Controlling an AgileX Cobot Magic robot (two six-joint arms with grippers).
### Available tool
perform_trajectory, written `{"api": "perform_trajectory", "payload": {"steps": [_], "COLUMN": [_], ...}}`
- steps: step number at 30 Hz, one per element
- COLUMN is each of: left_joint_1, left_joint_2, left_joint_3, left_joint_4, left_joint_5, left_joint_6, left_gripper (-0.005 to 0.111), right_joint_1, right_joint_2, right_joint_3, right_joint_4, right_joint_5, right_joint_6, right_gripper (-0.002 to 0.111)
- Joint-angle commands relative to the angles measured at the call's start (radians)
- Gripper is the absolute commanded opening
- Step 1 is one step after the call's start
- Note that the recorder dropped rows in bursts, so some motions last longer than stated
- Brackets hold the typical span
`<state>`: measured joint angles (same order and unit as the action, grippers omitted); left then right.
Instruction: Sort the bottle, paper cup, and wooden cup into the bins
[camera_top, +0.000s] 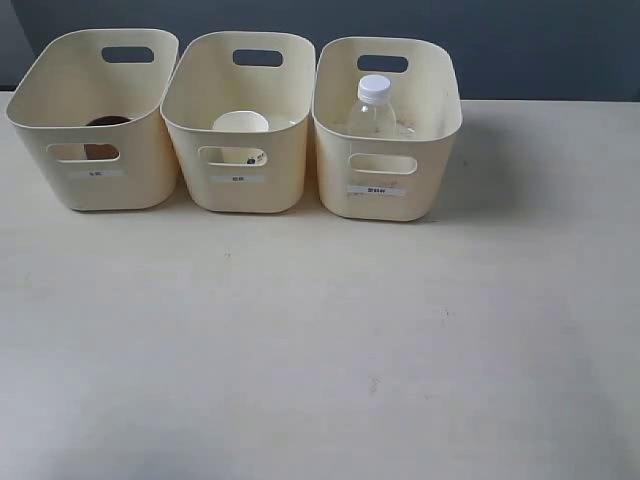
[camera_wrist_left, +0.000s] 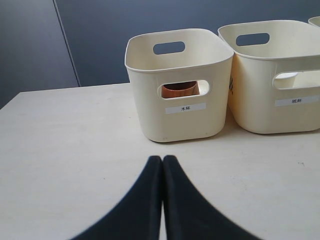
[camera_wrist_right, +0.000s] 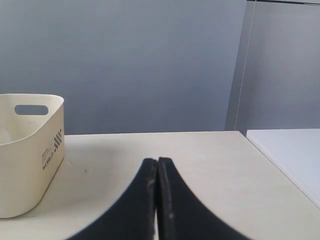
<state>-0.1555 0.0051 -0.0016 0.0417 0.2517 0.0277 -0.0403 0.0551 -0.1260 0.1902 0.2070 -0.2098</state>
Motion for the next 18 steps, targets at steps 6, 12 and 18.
{"api": "perform_trajectory", "payload": {"steps": [6,12,18], "left_joint_1": [-0.005,-0.005,-0.005], "left_joint_2": [-0.005,-0.005,-0.005], "left_joint_3": [0.002,0.002,0.002], "left_joint_4": [0.001,0.001,0.001], "left_joint_5": [-0.013,-0.013,-0.013], "left_joint_6": [0.0,0.0,0.0], "left_gripper": [0.0,0.0,0.0], "right_joint_1": [-0.007,-0.007,-0.007], "right_joint_2": [-0.055,-0.055,-0.055], "right_joint_3": [0.093,0.126,0.126], "right_joint_4": [-0.123,-0.227,-0.233], "right_joint_5": [-0.051,-0.066,-0.076], "right_joint_6": [0.088,0.189,0.189], "right_gripper": [-0.001,-0.001,-0.001]}}
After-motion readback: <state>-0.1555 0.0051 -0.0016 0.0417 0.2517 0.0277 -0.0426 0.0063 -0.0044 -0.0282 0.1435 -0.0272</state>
